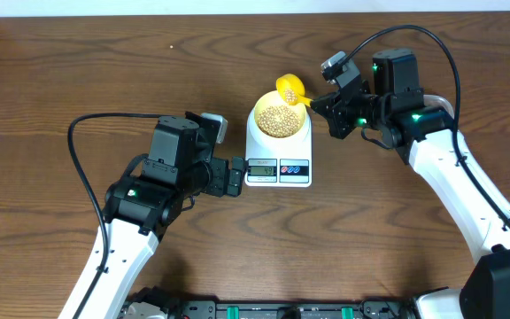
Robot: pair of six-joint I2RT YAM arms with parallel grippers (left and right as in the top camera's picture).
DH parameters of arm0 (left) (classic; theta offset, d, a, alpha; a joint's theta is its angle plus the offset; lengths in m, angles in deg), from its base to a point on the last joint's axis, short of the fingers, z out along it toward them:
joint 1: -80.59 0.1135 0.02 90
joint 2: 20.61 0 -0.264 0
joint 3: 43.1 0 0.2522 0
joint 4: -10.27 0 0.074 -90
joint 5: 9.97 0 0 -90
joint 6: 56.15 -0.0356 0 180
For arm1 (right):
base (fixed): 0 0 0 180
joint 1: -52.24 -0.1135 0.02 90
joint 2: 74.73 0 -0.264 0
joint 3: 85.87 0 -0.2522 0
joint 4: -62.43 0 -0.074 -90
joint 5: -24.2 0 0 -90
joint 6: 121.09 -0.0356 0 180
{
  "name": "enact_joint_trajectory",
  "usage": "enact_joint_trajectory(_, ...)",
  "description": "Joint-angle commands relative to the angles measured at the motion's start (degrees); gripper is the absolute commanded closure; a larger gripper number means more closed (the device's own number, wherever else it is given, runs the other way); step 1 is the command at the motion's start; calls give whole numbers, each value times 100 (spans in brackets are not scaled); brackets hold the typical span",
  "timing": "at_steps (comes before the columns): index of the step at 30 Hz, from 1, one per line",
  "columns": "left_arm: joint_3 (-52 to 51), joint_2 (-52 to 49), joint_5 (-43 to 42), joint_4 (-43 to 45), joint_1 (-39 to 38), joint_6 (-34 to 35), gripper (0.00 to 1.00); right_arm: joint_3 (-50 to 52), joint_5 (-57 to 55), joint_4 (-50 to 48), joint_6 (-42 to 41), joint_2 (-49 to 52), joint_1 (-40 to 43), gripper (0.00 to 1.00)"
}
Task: Scoop item into bowl and weigh 50g on scale
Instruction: 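Tilt the scoop over the bowl, pouring soybeans slowly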
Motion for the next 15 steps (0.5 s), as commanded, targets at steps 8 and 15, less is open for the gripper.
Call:
enact_joint_trajectory(8, -15, 22, 39, 0, -2, -94, 2, 13, 59, -17, -39, 46, -22, 99)
enact_joint_trajectory(15, -15, 20, 39, 0, -2, -94, 2, 13, 66, -144, 302, 46, -31, 99)
